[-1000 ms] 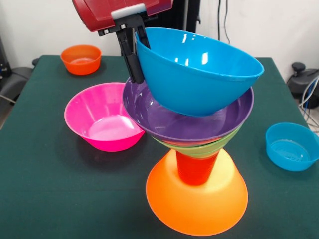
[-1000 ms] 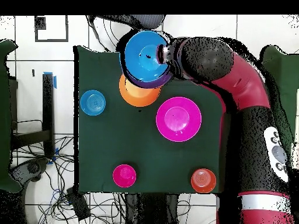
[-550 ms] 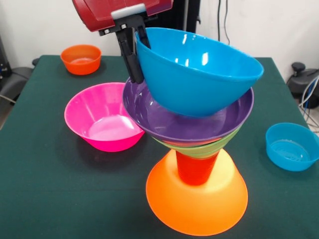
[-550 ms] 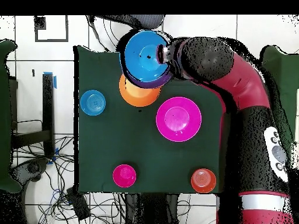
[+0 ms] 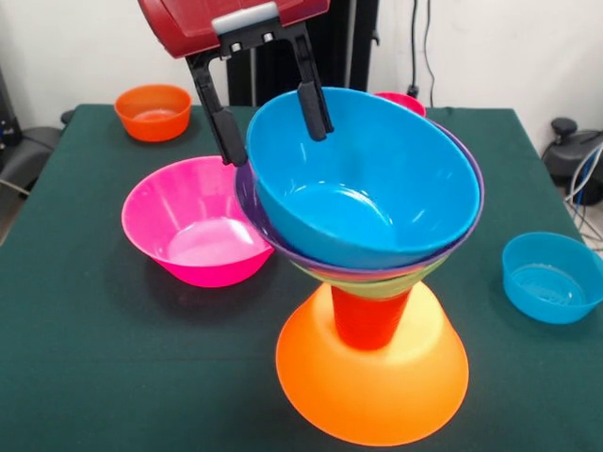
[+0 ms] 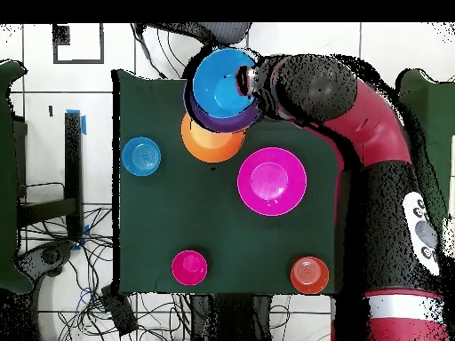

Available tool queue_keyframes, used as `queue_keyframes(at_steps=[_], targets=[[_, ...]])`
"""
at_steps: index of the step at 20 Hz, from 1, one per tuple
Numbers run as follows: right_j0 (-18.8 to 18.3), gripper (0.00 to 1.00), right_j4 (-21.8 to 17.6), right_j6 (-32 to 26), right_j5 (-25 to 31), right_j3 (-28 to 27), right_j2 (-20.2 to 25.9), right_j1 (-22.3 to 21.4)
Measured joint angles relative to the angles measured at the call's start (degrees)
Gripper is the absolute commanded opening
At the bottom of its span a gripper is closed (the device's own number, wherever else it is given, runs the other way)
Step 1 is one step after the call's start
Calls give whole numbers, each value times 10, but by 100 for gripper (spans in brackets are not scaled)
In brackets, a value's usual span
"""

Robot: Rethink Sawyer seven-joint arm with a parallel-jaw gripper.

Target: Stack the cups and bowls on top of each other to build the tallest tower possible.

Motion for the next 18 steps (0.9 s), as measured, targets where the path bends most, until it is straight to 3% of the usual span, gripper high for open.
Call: queue_keyframes(at_steps=[18], targets=[[-3, 100, 0, 0, 0, 0, 7, 0]])
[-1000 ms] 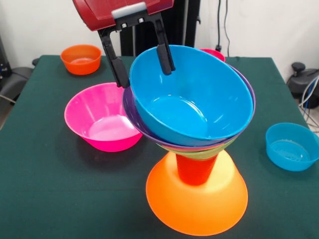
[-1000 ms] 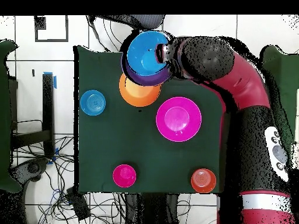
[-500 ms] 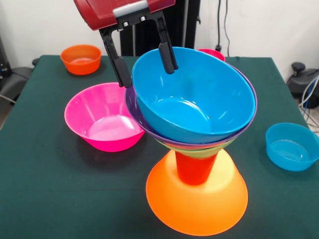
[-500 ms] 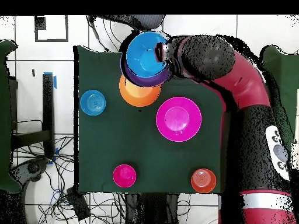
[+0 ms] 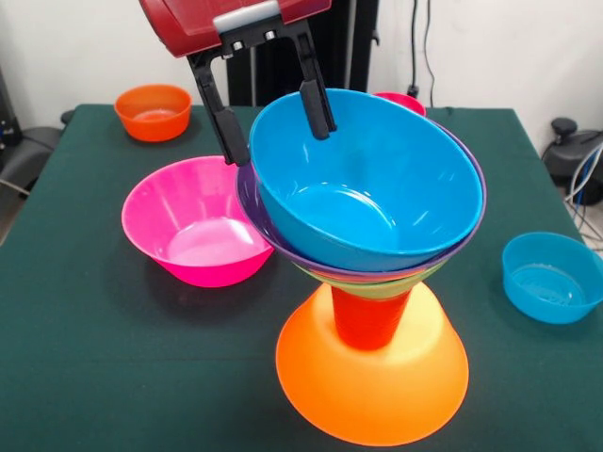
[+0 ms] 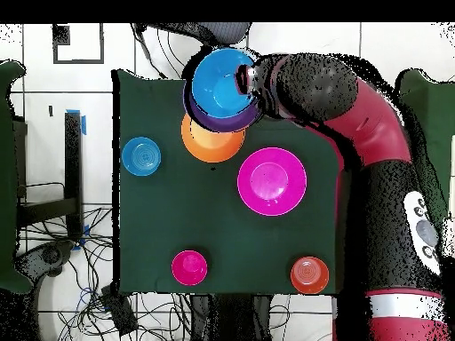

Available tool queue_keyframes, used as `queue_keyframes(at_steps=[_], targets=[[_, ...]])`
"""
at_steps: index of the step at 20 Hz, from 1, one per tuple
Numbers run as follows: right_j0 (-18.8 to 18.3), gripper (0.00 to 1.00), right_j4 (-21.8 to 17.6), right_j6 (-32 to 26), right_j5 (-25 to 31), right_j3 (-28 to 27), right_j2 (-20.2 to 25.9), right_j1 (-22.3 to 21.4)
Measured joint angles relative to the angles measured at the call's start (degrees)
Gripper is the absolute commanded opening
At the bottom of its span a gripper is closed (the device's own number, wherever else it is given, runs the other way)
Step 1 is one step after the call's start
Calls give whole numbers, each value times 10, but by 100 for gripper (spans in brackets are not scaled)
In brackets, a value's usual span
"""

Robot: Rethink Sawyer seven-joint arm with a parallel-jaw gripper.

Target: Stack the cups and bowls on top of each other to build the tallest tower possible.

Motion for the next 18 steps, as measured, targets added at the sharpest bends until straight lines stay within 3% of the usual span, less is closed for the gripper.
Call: queue_keyframes(at_steps=[18], targets=[[5, 100, -1, 0, 0, 0, -1, 0]])
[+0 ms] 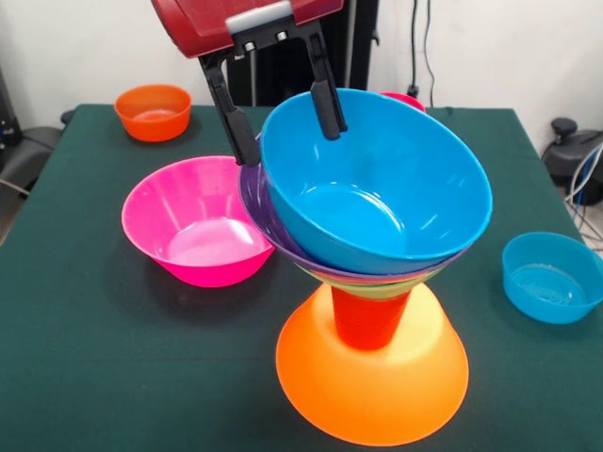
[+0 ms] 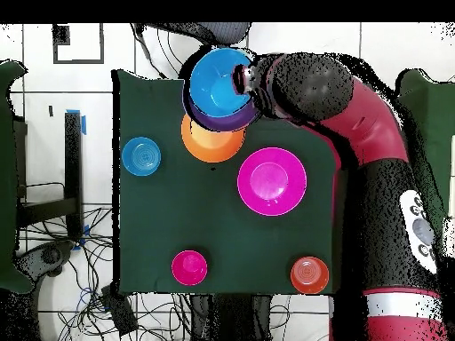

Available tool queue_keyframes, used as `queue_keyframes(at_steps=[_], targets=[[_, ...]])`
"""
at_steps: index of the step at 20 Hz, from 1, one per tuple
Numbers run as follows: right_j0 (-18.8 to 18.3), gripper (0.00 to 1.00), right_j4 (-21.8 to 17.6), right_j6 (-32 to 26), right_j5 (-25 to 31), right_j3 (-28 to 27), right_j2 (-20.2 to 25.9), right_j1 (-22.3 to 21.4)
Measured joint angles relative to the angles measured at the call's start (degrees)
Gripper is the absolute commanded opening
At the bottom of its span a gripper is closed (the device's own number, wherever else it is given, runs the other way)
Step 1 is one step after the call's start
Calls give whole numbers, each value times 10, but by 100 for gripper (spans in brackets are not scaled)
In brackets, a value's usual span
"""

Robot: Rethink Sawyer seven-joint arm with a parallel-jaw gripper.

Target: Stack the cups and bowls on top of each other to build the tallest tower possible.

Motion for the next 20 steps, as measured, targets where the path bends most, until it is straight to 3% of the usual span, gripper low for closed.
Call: queue_keyframes(at_steps=[20], targets=[[12, 100, -7, 0, 0, 0, -18, 0]])
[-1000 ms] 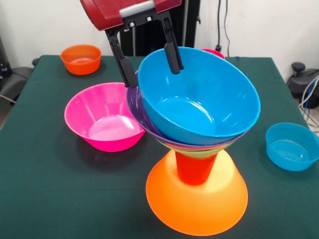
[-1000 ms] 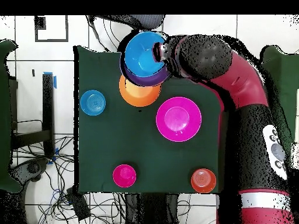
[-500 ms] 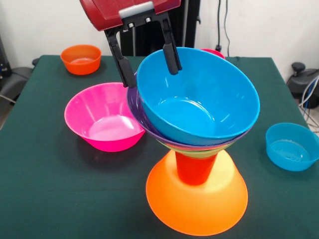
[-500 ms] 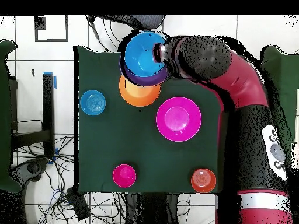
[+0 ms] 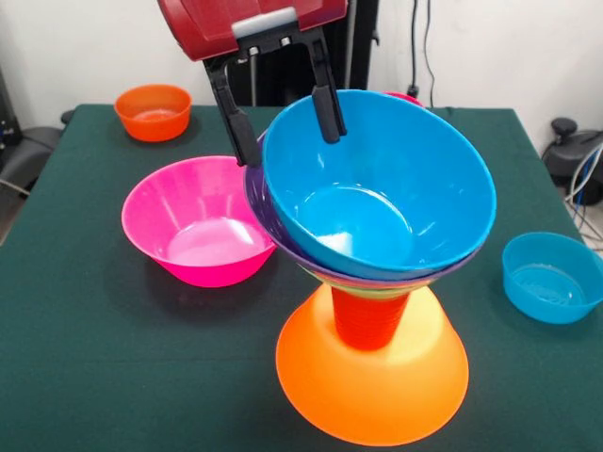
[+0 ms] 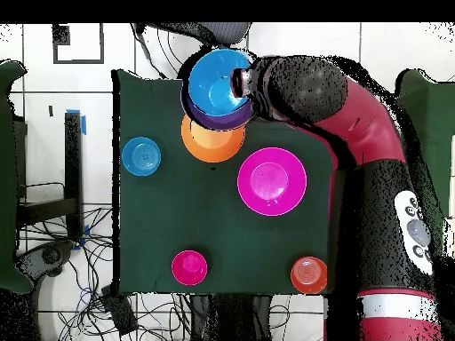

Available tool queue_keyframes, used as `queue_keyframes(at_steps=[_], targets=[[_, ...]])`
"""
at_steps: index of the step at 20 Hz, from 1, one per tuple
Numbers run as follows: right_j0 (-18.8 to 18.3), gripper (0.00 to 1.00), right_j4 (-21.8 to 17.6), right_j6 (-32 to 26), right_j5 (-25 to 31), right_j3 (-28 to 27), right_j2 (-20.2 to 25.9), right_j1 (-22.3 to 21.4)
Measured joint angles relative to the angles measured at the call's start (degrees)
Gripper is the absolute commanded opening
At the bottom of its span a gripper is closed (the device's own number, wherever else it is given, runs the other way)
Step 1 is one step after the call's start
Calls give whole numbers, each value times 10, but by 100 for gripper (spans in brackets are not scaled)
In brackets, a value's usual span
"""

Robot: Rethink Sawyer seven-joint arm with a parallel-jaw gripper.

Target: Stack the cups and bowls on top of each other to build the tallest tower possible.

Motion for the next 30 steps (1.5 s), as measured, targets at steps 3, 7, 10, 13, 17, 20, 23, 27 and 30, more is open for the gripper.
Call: queue_keyframes(at_steps=[3, 7, 10, 13, 17, 20, 23, 27, 30], targets=[[3, 100, -1, 0, 0, 0, -6, 0], [6, 100, -3, 0, 0, 0, -13, -1], [7, 100, -4, 0, 0, 0, -19, -3], [7, 100, -6, 0, 0, 0, -24, -7], [7, 100, -8, 0, 0, -1, -30, -13], [8, 100, -9, 0, 0, -2, -34, -14], [11, 100, -10, 0, 1, -7, -41, -14], [14, 100, -12, 0, 2, -13, -49, -14], [12, 100, -12, 0, 2, -13, -49, -14]])
